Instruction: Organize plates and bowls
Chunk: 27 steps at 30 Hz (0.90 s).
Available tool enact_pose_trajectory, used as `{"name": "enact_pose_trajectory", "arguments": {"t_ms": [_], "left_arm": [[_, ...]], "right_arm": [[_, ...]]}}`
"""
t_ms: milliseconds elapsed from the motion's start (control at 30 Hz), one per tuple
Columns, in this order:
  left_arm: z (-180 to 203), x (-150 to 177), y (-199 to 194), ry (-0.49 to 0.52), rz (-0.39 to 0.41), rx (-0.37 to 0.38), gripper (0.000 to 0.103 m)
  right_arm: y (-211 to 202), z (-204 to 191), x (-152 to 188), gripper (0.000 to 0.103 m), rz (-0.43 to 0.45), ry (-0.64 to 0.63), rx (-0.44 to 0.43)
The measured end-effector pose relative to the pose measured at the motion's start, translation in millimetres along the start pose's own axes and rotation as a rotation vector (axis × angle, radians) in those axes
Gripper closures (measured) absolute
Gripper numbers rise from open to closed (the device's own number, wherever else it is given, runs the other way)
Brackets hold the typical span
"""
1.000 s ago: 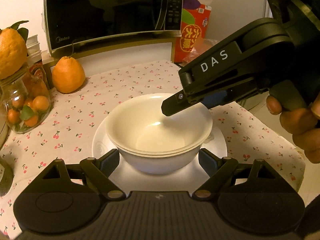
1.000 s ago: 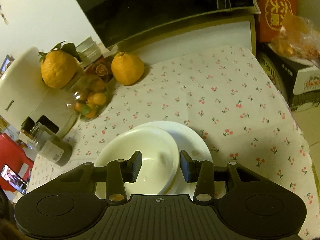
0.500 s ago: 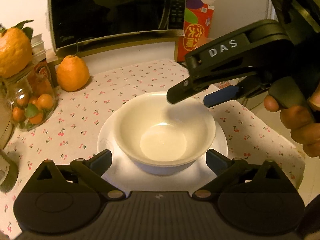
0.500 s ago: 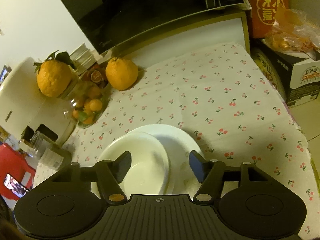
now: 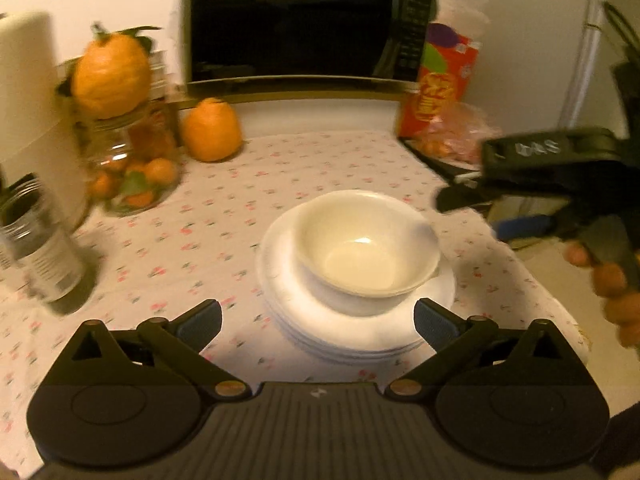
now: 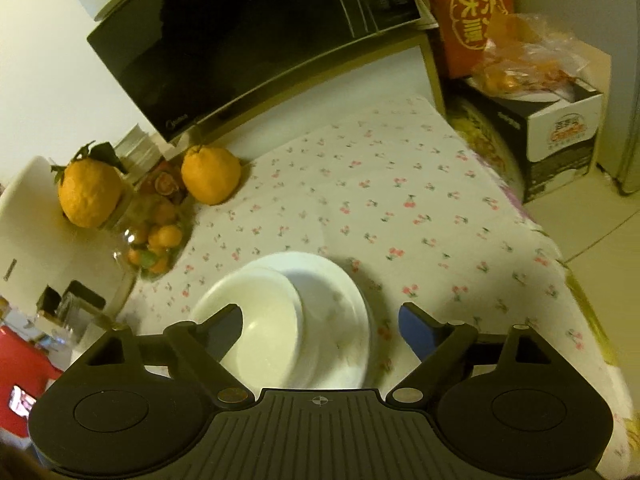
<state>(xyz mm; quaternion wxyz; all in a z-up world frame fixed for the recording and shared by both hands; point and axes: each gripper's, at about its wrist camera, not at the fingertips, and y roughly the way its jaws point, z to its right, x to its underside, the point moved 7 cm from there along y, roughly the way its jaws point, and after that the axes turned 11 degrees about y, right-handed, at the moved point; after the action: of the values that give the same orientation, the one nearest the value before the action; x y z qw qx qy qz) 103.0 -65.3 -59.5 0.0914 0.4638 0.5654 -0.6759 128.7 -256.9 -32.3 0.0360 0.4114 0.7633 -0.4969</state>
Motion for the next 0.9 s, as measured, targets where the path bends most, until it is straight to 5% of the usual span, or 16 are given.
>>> {"name": "enact_pose_trajectory", "arguments": {"t_ms": [333,533,900], "left_arm": [[-17.8,23.8,-31.0,-0.164,-0.119,-0.132,0.000],[-11.8,33.0,-35.6,-0.144,-0.160,-0.225,0.000],[7.0,35.7,-30.6,-0.136,-0.176,-0.256,0.000]], "right_arm": [[-43.9,-8.8,45.5,0.006,0.010,-0.132,0.057],[-60.0,-8.4,70.6,0.003,0.066,-0.207,0.105],[-52.8,11.7,91.0,0.002,0.073,-0.271,0.189]]}}
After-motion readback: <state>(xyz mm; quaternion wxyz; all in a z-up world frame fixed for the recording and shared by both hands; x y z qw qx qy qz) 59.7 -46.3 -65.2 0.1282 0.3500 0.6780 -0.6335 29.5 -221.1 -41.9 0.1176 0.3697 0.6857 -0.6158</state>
